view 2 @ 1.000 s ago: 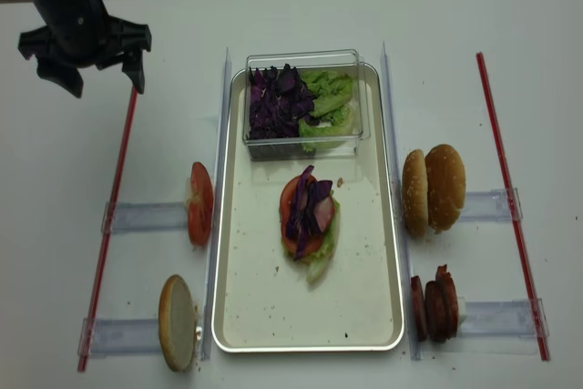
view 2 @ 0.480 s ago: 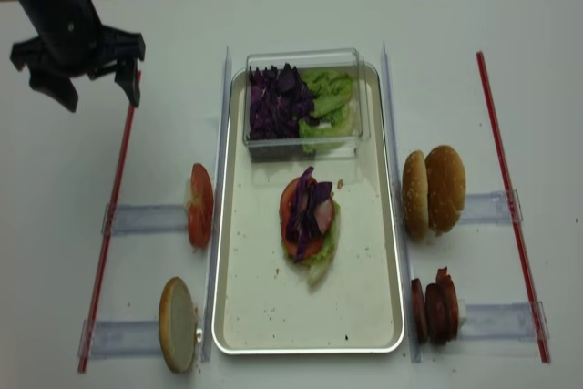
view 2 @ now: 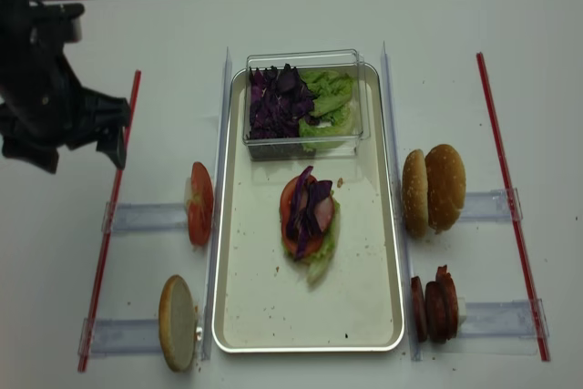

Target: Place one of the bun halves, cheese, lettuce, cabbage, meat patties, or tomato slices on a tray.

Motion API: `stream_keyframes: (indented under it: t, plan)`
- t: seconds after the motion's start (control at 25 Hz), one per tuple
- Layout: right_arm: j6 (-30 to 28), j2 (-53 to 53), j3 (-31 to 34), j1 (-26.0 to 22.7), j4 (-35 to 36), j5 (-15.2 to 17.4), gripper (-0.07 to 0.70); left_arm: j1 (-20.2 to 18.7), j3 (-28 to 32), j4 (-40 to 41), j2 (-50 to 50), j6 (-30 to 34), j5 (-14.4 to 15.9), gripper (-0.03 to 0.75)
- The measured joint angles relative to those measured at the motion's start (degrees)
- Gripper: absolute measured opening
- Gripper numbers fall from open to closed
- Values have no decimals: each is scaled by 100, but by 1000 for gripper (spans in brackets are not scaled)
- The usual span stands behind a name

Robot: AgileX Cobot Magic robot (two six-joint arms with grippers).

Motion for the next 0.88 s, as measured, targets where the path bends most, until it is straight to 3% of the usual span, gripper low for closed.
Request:
stream_keyframes:
  t: [0.4,0.88]
  plan:
    - [0,0,0,0,0,0,36,0,1908,0,-2462,9,-175,622]
    - [-10,0,0,0,0,0,36,0,2943,26,-5386,9,440,622]
